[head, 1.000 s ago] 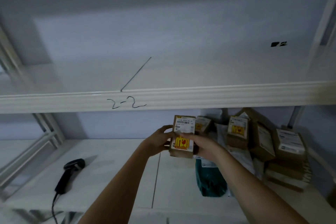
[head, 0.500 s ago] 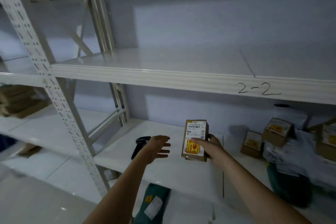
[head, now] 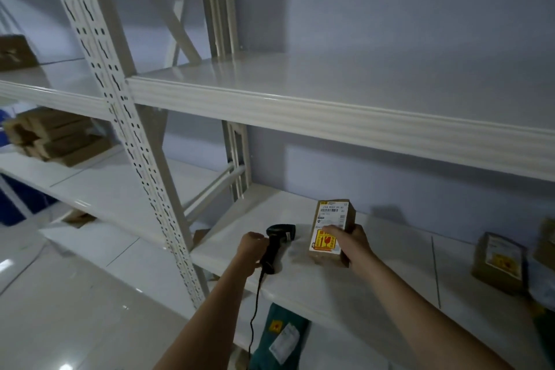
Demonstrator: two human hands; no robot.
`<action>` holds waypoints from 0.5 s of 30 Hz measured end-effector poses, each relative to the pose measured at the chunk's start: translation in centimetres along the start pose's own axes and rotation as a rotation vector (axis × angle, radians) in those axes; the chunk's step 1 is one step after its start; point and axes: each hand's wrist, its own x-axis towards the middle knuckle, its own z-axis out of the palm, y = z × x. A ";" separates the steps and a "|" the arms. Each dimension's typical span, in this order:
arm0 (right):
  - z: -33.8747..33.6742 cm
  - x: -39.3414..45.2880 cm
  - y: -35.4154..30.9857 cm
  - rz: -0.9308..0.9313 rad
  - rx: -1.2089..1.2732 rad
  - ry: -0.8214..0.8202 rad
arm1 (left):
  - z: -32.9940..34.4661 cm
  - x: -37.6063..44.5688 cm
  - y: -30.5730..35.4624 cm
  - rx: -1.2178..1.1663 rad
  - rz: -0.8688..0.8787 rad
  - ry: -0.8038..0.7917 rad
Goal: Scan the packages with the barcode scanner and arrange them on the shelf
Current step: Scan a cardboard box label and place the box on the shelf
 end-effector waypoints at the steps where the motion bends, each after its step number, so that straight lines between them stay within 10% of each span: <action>1: 0.6 1.3 0.3 0.005 0.009 0.005 | -0.1 1.3 0.0 0.060 -0.009 -0.002; 15: 2.3 11.2 2.1 0.099 0.045 -0.014 | 0.4 14.1 1.3 0.530 -0.263 -0.430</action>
